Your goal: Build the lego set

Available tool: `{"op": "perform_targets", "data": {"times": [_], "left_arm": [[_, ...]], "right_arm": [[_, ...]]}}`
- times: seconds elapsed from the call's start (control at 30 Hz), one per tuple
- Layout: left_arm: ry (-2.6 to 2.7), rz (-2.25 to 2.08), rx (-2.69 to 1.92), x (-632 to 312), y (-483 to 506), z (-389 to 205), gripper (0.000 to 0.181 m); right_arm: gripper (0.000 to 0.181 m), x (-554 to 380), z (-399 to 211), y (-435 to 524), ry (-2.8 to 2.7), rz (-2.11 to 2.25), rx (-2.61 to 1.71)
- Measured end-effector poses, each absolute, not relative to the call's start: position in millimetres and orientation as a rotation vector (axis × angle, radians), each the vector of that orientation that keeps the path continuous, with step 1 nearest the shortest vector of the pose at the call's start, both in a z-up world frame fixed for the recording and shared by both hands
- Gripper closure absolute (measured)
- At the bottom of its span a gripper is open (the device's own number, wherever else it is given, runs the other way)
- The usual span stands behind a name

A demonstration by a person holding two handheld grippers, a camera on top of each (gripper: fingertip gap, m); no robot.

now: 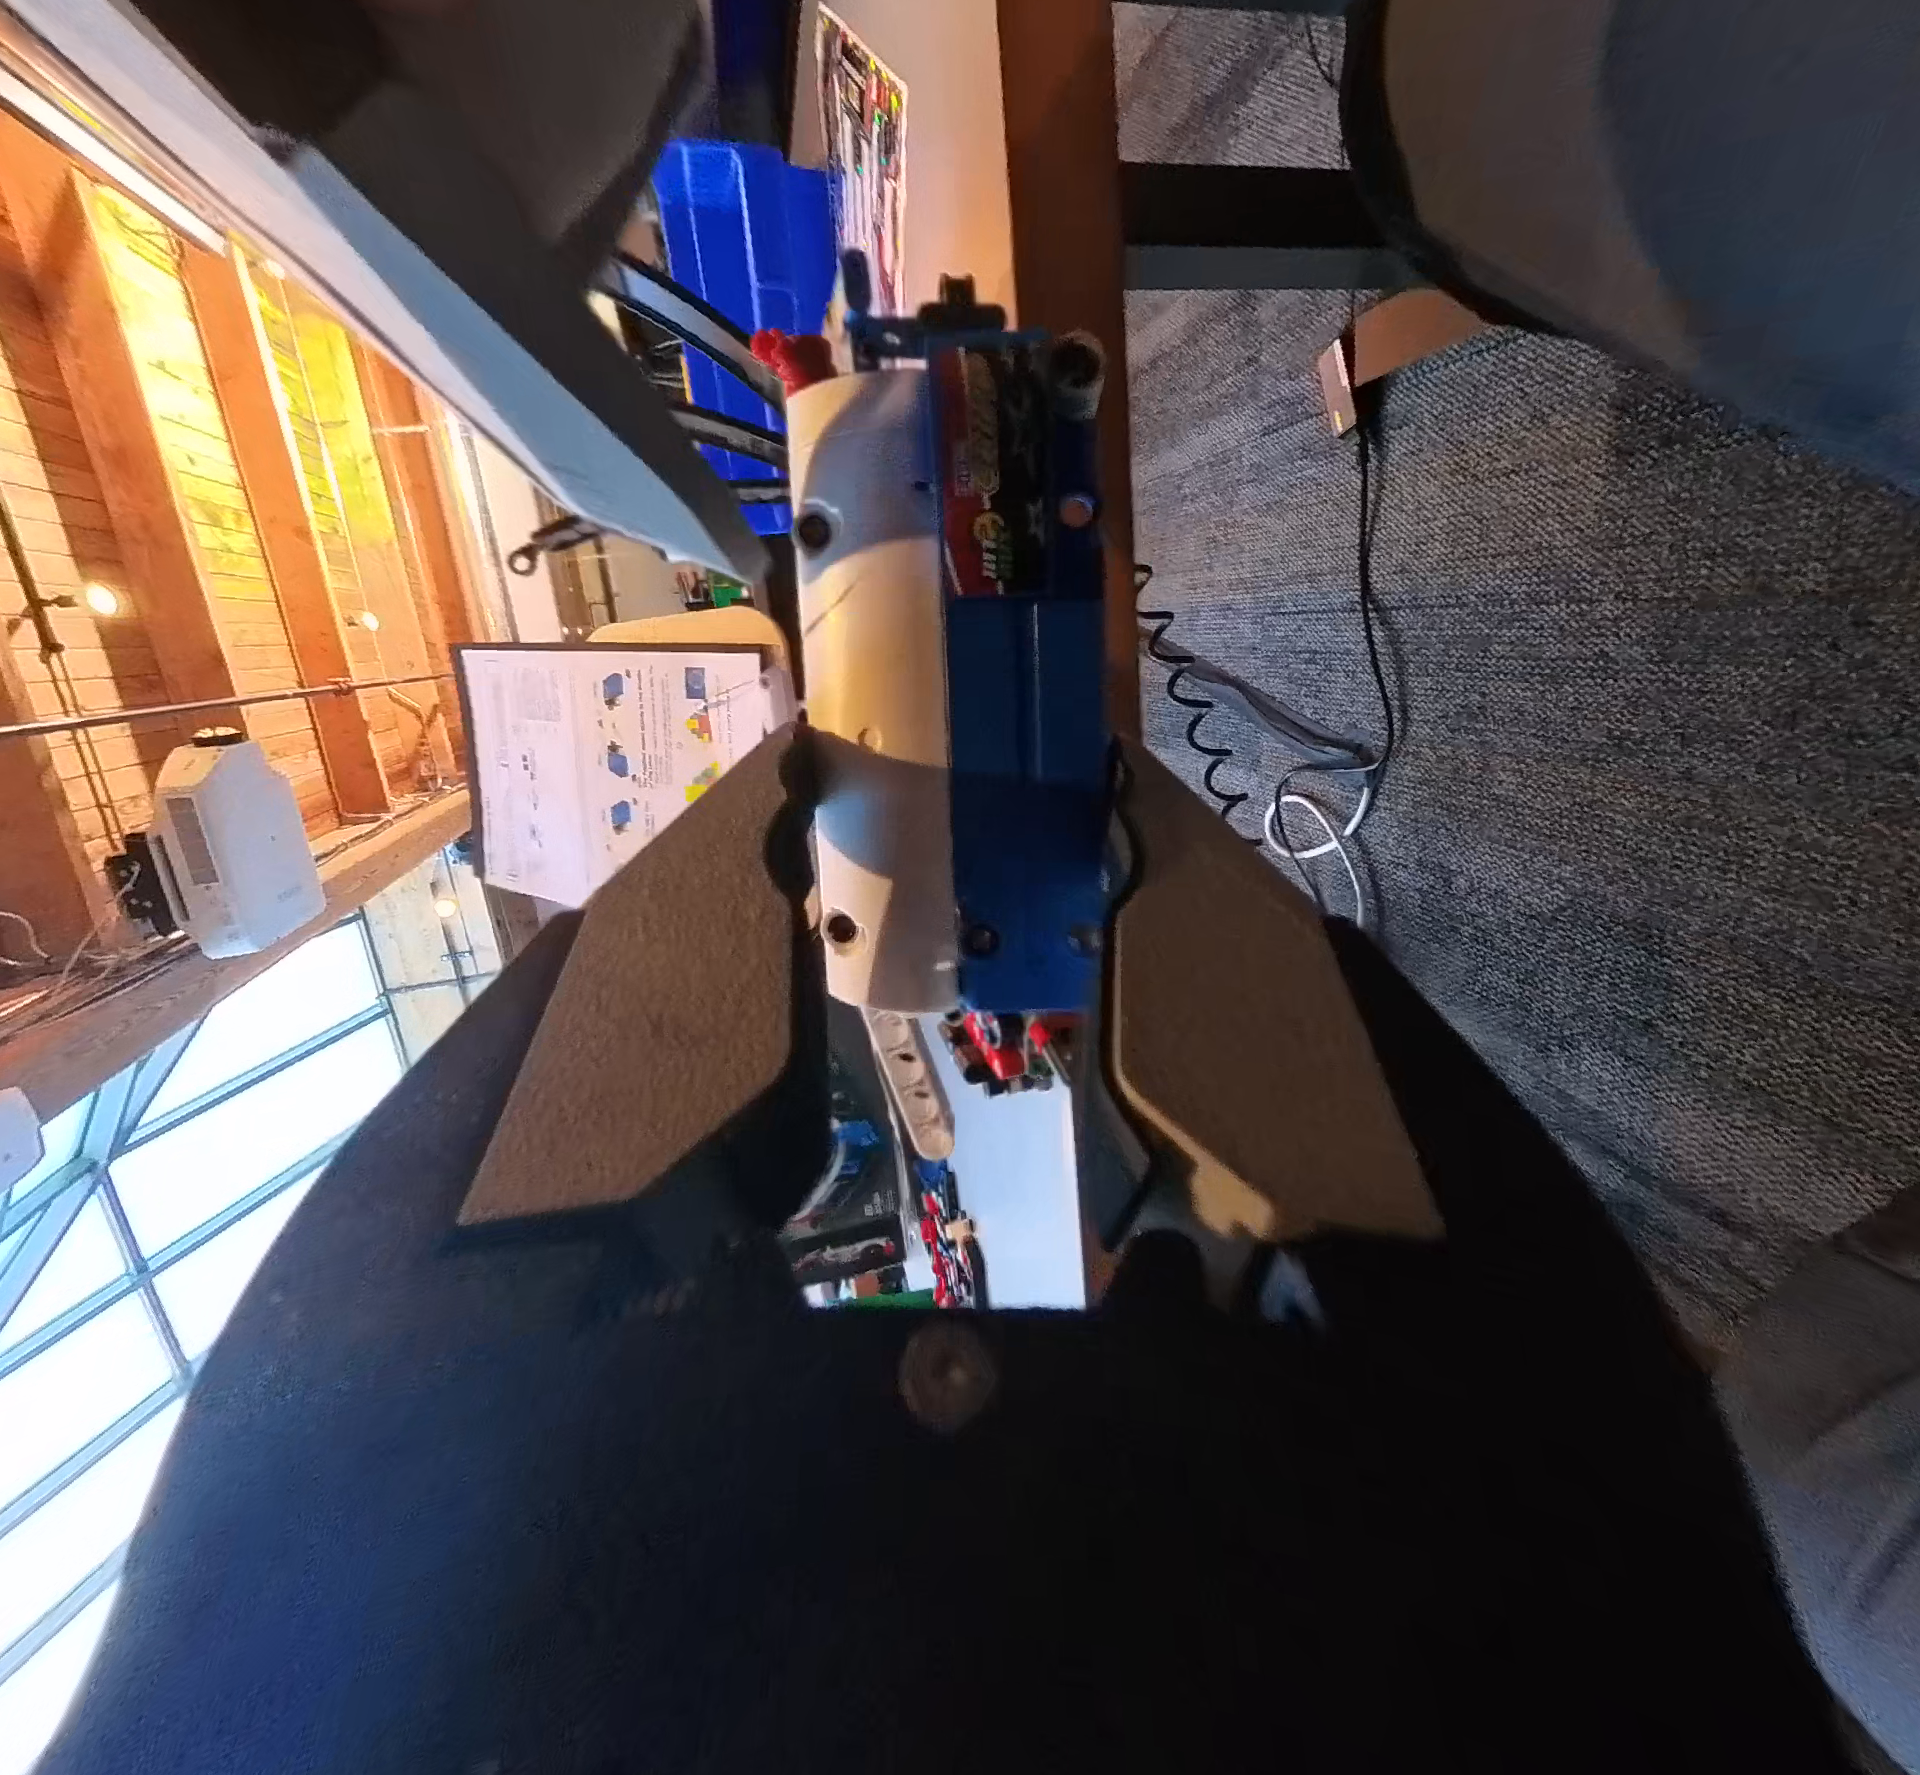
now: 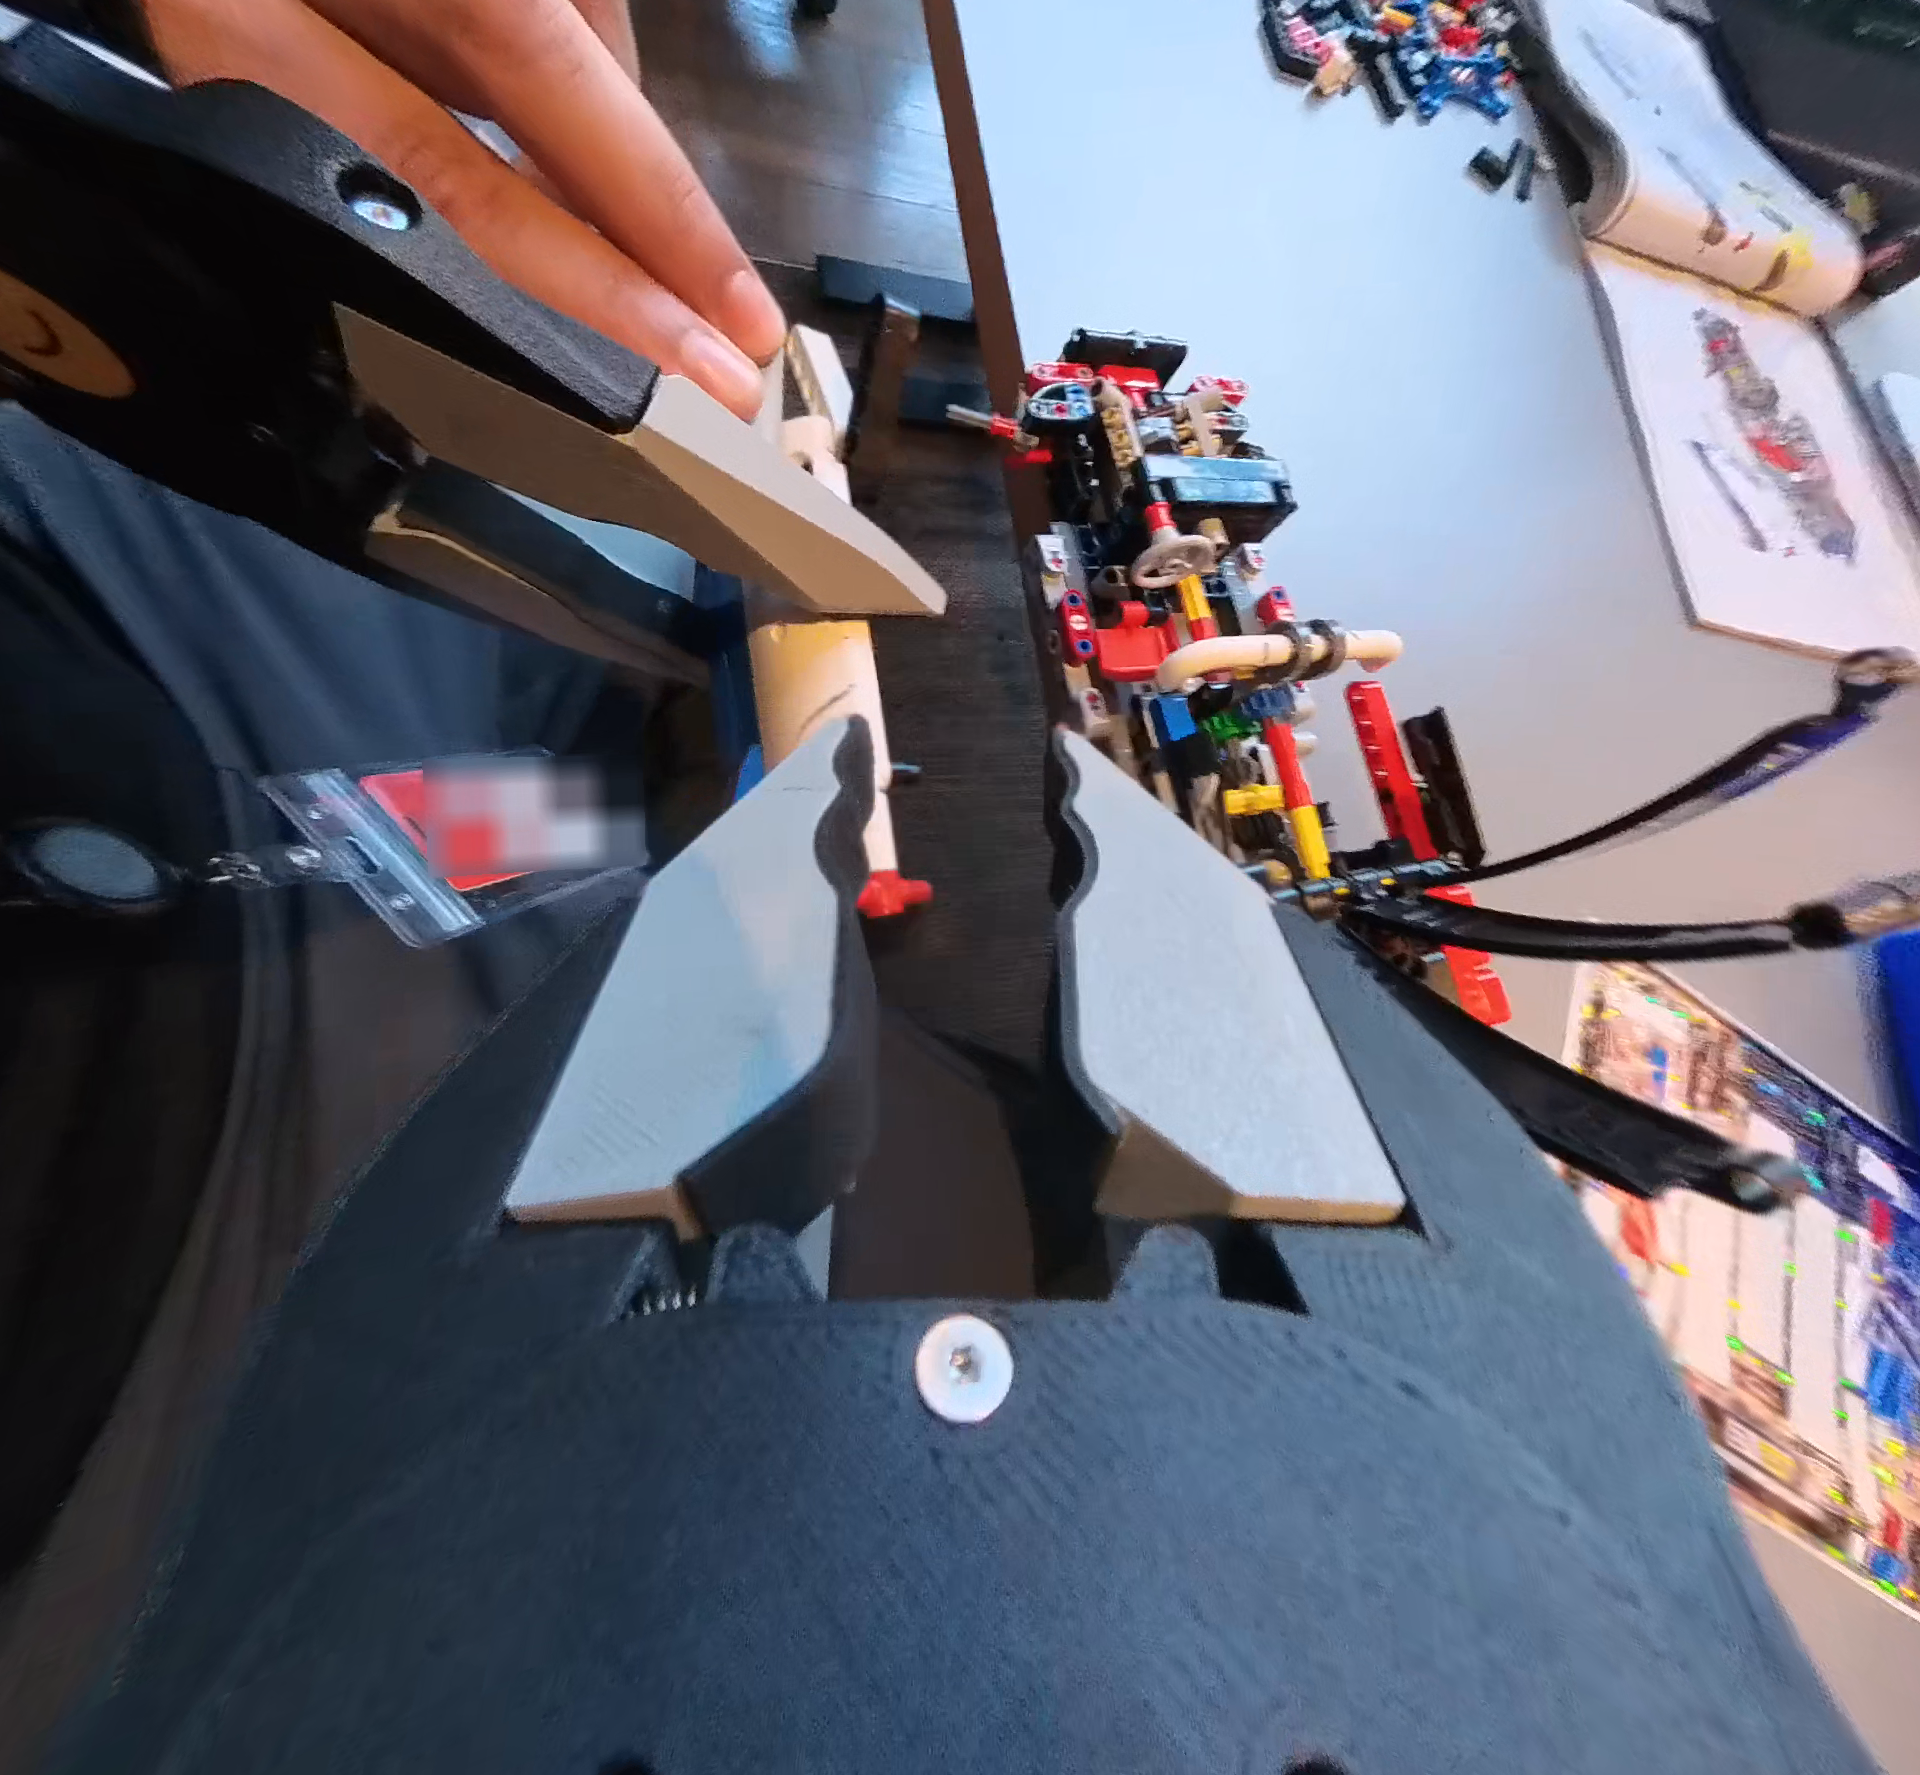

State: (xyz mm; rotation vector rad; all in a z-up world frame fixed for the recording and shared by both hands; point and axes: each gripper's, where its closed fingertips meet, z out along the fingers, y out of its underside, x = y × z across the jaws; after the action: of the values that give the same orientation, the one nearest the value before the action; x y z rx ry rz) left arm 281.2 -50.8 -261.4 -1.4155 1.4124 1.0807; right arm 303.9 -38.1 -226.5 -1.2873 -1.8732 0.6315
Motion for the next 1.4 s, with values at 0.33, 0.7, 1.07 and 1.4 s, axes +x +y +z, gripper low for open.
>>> {"op": "perform_targets", "data": {"times": [0.33,0.7,1.07,1.4], "left_arm": [[1.421,1.210,-1.331,256,-15,-288,0.128],[1.410,1.272,-1.275,238,5,-292,0.129],[1.340,1.269,-1.296,236,10,-285,0.129],[1.303,1.257,-1.209,238,-13,-273,0.129]], "right_arm": [[0.146,303,-239,2,-1.801,0.614,-1.374],[0.146,272,-222,5,-1.860,0.838,-1.344],[0.165,255,-212,12,-1.886,0.882,-1.544],[0.159,300,-235,-12,-1.935,0.832,-1.664]]}}
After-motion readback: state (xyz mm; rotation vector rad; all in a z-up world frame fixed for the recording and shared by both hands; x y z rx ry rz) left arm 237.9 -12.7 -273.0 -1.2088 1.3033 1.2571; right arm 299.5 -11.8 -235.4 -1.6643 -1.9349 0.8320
